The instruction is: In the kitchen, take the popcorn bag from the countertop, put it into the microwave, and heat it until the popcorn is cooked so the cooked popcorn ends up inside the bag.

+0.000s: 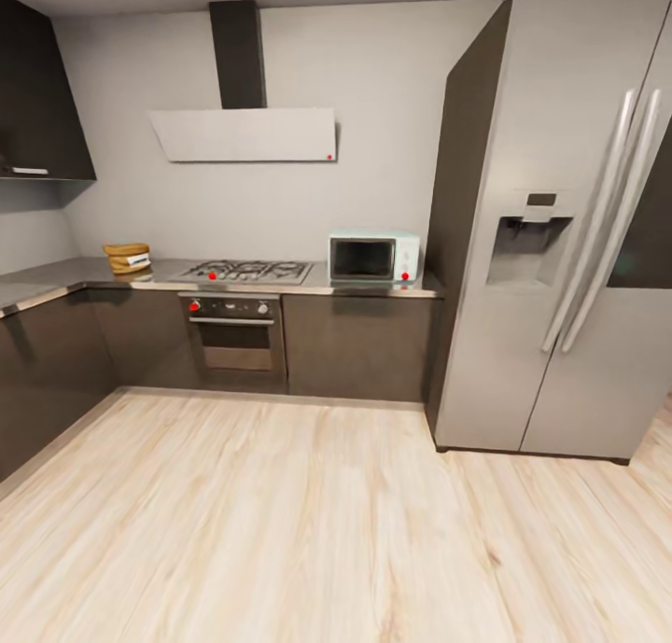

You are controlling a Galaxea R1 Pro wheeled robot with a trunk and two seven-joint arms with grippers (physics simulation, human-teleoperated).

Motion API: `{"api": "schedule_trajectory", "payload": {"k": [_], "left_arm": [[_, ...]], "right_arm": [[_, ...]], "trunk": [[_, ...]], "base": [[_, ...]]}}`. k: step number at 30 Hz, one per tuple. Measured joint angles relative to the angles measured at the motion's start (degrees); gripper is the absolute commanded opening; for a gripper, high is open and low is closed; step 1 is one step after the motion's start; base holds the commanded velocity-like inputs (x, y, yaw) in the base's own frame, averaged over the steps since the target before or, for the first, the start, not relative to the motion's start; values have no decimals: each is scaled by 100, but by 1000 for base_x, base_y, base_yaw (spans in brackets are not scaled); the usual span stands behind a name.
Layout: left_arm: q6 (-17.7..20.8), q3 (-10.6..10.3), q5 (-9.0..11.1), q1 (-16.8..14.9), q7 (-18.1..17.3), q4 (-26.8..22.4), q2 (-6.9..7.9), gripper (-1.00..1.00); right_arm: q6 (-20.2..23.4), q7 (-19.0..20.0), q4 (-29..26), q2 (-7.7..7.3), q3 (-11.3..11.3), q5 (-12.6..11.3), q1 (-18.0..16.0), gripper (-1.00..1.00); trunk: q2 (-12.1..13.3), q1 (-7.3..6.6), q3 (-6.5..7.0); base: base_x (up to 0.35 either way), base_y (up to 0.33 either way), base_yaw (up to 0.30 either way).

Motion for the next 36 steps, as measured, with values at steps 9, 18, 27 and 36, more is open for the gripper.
{"api": "schedule_trajectory", "payload": {"k": [9,18,27,36], "left_arm": [[13,0,-6,0,0,0,-1,100],[0,0,-9,0,0,-1,-1,100],[15,0,-2,0,0,0,7,100],[65,-28,-54,0,-8,8,-14,100]], "right_arm": [[-1,0,0,-4,0,0,0,100],[-2,0,0,-4,-6,-16,1,100],[-1,0,0,-4,-1,-13,0,100],[43,0,0,16,22,24,0,100]], "trunk": [[0,0,0],[0,0,0],[0,0,0],[0,0,0]], "base": [[328,155,0],[328,139,-58],[329,94,-35],[329,3,0]]}}
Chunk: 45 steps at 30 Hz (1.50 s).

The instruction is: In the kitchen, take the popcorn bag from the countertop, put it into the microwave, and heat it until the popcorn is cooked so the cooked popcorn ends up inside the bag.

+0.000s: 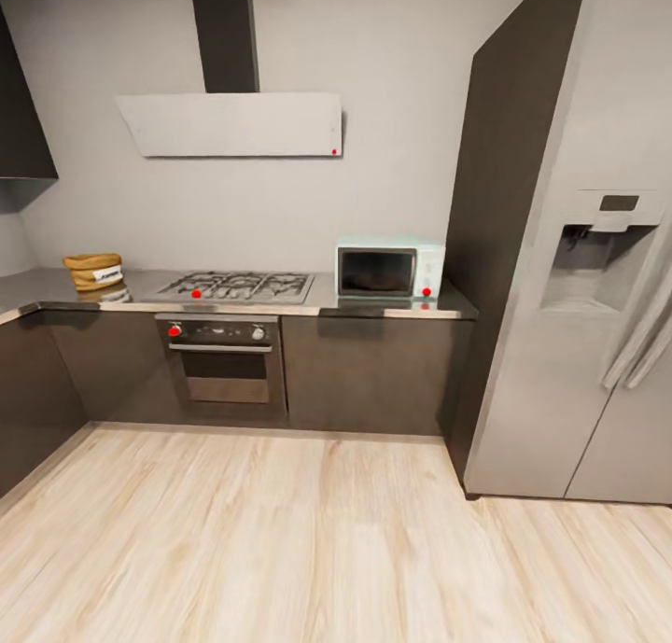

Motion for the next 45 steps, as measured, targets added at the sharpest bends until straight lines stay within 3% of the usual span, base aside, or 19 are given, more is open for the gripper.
{"api": "schedule_trajectory", "payload": {"k": [19,45], "left_arm": [[-16,7,-11,0,-8,-18,21,100],[-86,84,66,0,2,-17,13,100]], "right_arm": [[44,0,0,1,-19,-36,0,100],[34,8,-7,-20,10,-11,0,100]], "trunk": [[0,0,0],[0,0,0]], "base": [[330,0,-167],[330,0,45]]}}
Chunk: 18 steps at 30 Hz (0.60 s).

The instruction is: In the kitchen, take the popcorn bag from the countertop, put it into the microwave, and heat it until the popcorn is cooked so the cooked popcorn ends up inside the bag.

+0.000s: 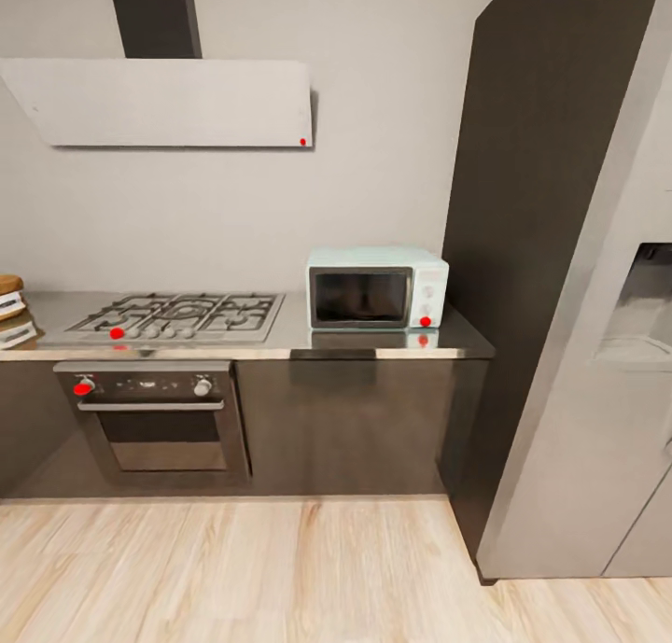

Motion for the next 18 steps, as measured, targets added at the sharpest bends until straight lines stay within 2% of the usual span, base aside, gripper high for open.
{"api": "schedule_trajectory", "payload": {"k": [18], "left_arm": [[0,-8,-17,0,-2,0,0,100]], "right_arm": [[-6,-14,0,4,8,7,0,100]], "trunk": [[0,0,0]], "base": [[330,0,0]]}}
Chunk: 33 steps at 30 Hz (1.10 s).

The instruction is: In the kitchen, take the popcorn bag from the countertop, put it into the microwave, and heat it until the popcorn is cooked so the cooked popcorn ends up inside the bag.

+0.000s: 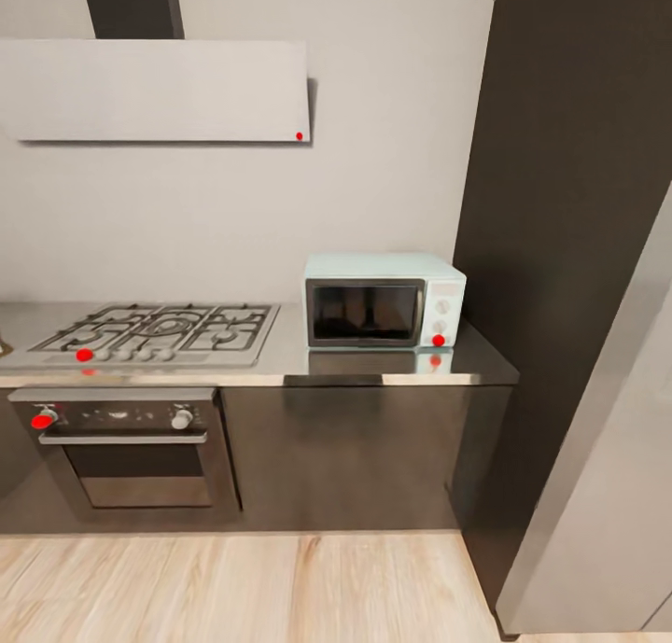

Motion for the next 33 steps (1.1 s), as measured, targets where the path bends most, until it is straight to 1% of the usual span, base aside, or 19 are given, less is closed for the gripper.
{"api": "schedule_trajectory", "payload": {"k": [26,30,33], "left_arm": [[-32,3,6,0,1,0,-5,100],[-264,-5,4,0,2,6,-8,100],[-335,-7,10,0,5,8,-9,100]], "right_arm": [[17,6,7,-9,-7,-7,0,100],[13,5,1,12,-8,0,0,100],[17,5,0,20,-2,-6,0,100]], "trunk": [[0,0,0],[0,3,0],[1,3,0]], "base": [[327,0,0],[95,0,0],[16,0,0]]}}
